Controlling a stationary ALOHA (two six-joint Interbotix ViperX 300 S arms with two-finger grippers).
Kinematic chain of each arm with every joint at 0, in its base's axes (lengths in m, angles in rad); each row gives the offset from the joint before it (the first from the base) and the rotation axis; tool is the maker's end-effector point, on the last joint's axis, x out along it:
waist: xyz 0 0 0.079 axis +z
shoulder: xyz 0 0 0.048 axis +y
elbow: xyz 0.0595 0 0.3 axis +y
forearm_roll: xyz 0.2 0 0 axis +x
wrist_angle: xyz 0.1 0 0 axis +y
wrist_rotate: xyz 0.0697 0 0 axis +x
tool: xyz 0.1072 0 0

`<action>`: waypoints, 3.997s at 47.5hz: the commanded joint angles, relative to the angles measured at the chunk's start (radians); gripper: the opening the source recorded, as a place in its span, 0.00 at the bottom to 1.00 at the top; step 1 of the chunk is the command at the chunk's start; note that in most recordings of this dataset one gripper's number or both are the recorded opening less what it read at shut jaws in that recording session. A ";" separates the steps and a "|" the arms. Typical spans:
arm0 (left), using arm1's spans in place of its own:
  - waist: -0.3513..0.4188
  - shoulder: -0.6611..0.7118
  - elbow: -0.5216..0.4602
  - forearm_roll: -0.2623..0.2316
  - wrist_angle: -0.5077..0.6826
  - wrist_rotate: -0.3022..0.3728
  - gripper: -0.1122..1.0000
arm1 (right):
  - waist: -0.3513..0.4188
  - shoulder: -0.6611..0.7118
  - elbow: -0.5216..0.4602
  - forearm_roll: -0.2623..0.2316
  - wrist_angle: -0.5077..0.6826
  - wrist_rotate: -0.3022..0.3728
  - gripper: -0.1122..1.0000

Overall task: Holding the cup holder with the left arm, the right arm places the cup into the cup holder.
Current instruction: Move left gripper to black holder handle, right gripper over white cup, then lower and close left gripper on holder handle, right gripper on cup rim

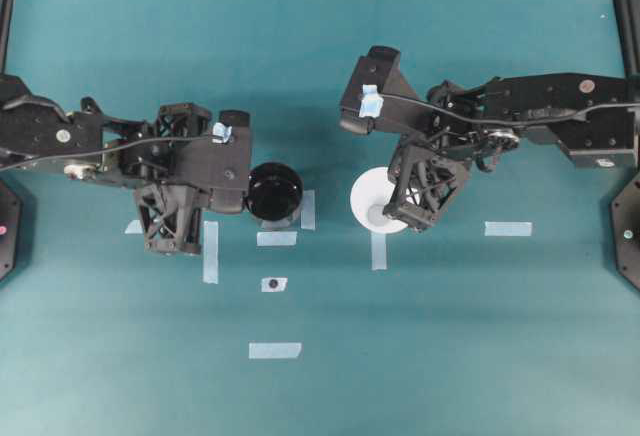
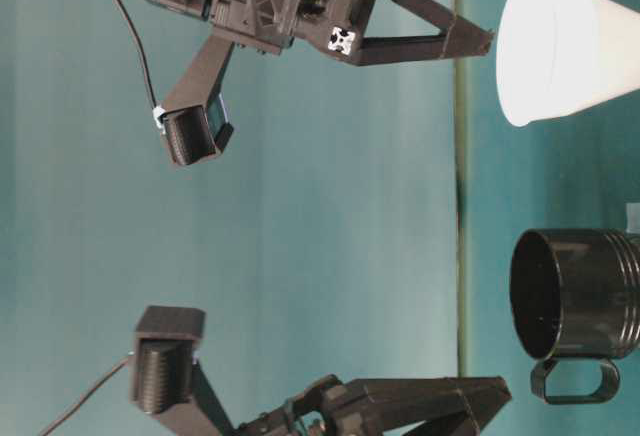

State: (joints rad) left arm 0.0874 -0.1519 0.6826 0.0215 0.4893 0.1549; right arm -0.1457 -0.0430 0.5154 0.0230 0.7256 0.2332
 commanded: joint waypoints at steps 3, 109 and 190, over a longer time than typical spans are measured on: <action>-0.003 -0.009 -0.029 0.005 -0.006 0.008 0.13 | 0.003 -0.026 -0.025 0.003 -0.002 -0.003 0.14; 0.011 0.149 -0.046 0.006 -0.029 0.008 0.95 | -0.028 0.130 -0.038 -0.020 -0.044 -0.058 0.96; 0.028 0.233 -0.051 0.006 -0.109 0.002 0.92 | -0.028 0.141 -0.028 -0.018 -0.074 -0.052 0.96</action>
State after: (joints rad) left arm 0.1166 0.0966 0.6519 0.0230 0.3850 0.1580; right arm -0.1749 0.1258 0.5001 0.0031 0.6535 0.1825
